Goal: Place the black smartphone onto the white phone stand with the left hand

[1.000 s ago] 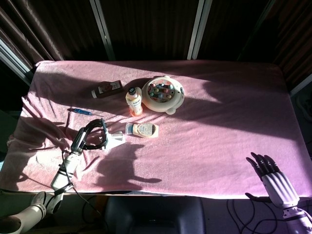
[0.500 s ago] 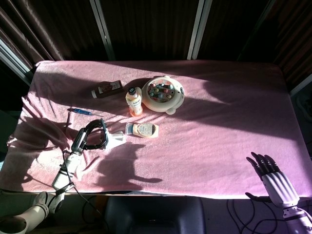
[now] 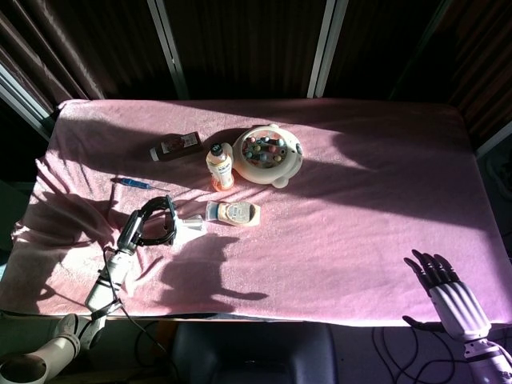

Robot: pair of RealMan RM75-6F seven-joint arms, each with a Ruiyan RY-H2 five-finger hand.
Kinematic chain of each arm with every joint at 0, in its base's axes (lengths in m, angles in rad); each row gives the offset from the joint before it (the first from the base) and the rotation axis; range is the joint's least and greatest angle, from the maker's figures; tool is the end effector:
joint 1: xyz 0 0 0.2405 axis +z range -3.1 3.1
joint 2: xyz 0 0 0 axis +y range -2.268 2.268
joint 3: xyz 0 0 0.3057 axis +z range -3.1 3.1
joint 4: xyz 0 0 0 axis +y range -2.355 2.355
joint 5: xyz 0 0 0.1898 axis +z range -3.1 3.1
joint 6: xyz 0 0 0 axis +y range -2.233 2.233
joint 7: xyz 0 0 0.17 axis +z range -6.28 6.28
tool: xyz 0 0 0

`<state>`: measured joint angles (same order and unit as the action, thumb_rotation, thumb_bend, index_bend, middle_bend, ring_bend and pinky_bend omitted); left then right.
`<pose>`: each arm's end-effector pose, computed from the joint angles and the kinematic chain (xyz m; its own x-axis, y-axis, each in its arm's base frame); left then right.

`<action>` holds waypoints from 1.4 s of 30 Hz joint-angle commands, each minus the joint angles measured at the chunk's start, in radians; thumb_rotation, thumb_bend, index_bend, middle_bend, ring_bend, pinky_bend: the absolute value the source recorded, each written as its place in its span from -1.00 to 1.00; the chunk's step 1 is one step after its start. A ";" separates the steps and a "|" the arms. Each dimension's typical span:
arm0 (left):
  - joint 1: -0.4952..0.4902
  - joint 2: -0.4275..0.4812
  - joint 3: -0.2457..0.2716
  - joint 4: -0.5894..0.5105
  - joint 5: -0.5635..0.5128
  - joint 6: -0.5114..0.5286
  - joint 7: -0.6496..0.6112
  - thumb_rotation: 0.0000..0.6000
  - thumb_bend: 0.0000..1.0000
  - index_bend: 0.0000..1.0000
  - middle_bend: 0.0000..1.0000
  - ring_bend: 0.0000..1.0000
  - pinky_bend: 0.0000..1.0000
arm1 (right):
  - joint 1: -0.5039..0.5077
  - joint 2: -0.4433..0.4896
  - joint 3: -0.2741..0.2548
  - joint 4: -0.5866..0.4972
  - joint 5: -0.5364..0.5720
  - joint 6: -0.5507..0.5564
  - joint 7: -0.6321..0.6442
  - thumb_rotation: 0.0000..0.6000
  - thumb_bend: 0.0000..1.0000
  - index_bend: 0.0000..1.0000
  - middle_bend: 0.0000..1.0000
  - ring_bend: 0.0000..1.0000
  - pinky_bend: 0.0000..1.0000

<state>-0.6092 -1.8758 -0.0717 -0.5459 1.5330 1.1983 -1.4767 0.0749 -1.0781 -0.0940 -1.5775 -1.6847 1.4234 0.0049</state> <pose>-0.2863 0.4032 -0.0255 -0.6050 0.3396 0.7201 0.7364 -0.1052 0.6683 -0.3478 -0.1727 0.1733 0.4805 -0.2033 0.8531 -0.8750 -0.1773 0.4505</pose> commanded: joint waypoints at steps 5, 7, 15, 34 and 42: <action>-0.004 0.006 0.009 -0.004 0.005 -0.010 -0.022 1.00 -0.33 -0.06 0.18 -0.28 -0.77 | 0.001 0.002 0.001 -0.001 0.002 -0.002 0.001 1.00 -0.52 -1.00 -1.00 -1.00 -1.00; -0.006 0.008 0.010 -0.006 0.004 -0.016 -0.023 1.00 -0.34 -0.11 0.09 -0.33 -0.79 | 0.001 0.002 0.000 -0.001 0.001 -0.001 0.002 1.00 -0.52 -1.00 -1.00 -1.00 -1.00; -0.006 0.014 0.010 -0.014 -0.001 -0.019 -0.026 1.00 -0.35 -0.27 -0.27 -0.50 -0.92 | 0.002 0.001 0.001 0.001 0.000 -0.002 0.000 1.00 -0.52 -1.00 -1.00 -1.00 -1.00; 0.006 0.065 0.020 -0.081 0.028 0.077 0.070 1.00 -0.48 -1.00 -1.00 -1.00 -1.00 | 0.001 -0.006 0.005 0.005 -0.001 0.006 -0.004 1.00 -0.52 -1.00 -1.00 -1.00 -1.00; 0.193 0.371 0.110 -0.377 -0.002 0.138 0.698 1.00 -0.34 -1.00 -1.00 -1.00 -1.00 | -0.003 -0.005 0.009 0.000 0.021 -0.003 -0.025 1.00 -0.52 -1.00 -1.00 -1.00 -1.00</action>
<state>-0.5386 -1.7070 -0.0220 -0.7147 1.5662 1.3352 -1.1470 0.0731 -1.0826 -0.0862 -1.5765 -1.6680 1.4225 -0.0134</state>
